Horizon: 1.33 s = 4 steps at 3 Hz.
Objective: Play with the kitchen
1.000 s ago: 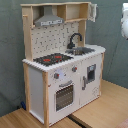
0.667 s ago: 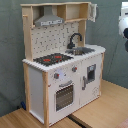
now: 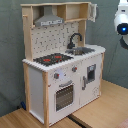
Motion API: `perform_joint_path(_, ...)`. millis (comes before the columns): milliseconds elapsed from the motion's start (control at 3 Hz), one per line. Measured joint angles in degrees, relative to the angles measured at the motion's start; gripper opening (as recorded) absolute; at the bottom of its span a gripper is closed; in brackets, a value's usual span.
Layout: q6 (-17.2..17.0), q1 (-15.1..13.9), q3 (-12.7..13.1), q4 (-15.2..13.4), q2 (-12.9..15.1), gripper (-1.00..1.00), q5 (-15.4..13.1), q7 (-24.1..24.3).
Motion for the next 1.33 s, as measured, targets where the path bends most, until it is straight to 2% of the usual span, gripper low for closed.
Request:
perform_joint_path(333, 3.18, -4.61, -1.17, 0.38, 1.23, 1.00, 0.01, 1.49)
perform_joint_path(667, 5.76, -9.29, -1.10, 1.01, 3.20, 1.00, 0.05, 2.78)
perform_joint_path(1000, 6.16, -10.09, -0.84, 1.01, 3.65, 1.00, 0.09, 2.99)
perform_joint_path(1333, 6.26, -10.32, -0.70, 1.01, 3.84, -1.00, 0.10, 3.08)
